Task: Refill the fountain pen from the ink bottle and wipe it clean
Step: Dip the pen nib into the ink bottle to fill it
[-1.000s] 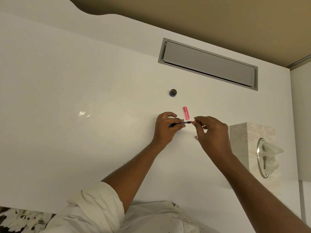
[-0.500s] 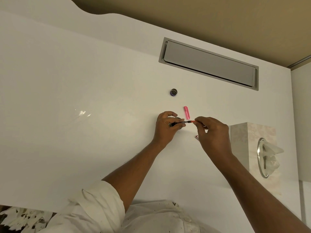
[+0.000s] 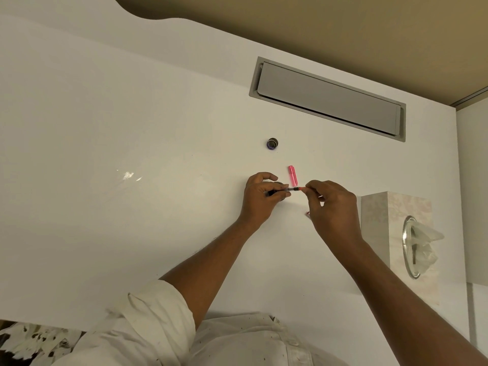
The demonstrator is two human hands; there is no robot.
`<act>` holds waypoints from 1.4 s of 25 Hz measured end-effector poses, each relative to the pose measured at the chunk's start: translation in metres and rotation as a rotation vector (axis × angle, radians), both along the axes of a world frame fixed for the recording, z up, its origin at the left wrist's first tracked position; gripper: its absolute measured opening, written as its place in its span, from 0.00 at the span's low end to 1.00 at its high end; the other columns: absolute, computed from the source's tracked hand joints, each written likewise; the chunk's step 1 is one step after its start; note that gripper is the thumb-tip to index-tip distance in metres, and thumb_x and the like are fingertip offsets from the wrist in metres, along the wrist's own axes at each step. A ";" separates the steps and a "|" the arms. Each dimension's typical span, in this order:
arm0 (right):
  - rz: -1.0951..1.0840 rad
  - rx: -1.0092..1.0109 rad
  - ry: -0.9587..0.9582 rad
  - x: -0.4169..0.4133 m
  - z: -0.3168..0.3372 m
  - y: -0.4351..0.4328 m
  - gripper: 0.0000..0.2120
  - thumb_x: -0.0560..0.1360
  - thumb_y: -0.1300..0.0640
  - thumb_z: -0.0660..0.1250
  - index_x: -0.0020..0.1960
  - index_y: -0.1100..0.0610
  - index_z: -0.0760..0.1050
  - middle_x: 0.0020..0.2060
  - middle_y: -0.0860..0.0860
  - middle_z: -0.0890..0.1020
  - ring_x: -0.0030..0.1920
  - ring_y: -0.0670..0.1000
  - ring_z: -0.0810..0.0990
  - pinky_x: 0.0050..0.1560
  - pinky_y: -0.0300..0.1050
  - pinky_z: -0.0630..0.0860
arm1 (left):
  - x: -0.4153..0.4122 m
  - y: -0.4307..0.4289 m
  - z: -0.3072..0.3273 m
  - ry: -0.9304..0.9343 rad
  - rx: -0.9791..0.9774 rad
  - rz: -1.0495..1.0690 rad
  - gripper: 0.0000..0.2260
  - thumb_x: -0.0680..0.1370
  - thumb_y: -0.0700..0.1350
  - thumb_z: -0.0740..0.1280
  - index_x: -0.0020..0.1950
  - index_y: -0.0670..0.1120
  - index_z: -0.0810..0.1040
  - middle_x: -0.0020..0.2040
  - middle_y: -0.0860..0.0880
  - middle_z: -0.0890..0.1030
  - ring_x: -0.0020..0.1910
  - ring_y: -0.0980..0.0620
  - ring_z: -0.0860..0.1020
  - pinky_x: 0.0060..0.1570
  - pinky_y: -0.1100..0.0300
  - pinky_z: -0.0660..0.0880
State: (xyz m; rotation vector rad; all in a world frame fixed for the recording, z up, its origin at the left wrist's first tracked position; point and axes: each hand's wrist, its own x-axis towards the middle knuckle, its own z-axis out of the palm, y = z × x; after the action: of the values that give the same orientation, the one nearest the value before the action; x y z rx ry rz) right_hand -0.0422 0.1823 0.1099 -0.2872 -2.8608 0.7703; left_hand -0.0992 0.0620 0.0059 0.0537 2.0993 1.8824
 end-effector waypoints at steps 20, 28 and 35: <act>0.003 0.017 0.023 -0.003 0.000 0.000 0.04 0.75 0.63 0.68 0.45 0.61 0.81 0.34 0.55 0.81 0.34 0.55 0.77 0.38 0.53 0.77 | -0.002 0.000 -0.004 -0.035 0.043 -0.015 0.09 0.68 0.38 0.75 0.47 0.41 0.84 0.51 0.51 0.77 0.57 0.49 0.75 0.49 0.49 0.80; -0.013 0.027 0.017 -0.003 -0.002 0.000 0.07 0.76 0.60 0.68 0.40 0.61 0.79 0.31 0.55 0.79 0.33 0.54 0.75 0.36 0.52 0.75 | -0.002 0.000 -0.002 -0.035 0.043 -0.013 0.09 0.68 0.38 0.75 0.48 0.40 0.84 0.54 0.46 0.78 0.57 0.50 0.75 0.49 0.57 0.80; 0.003 -0.011 0.056 0.001 -0.001 -0.001 0.06 0.74 0.63 0.70 0.51 0.62 0.81 0.40 0.56 0.84 0.38 0.55 0.81 0.39 0.53 0.80 | -0.002 0.000 -0.002 -0.041 0.042 -0.015 0.09 0.68 0.38 0.74 0.48 0.39 0.84 0.55 0.44 0.78 0.58 0.49 0.75 0.50 0.50 0.80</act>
State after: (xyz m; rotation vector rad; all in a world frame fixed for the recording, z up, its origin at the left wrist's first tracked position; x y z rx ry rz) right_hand -0.0411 0.1812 0.1086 -0.2591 -2.8062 0.7821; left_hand -0.1011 0.0617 0.0042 0.0394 2.0268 1.9031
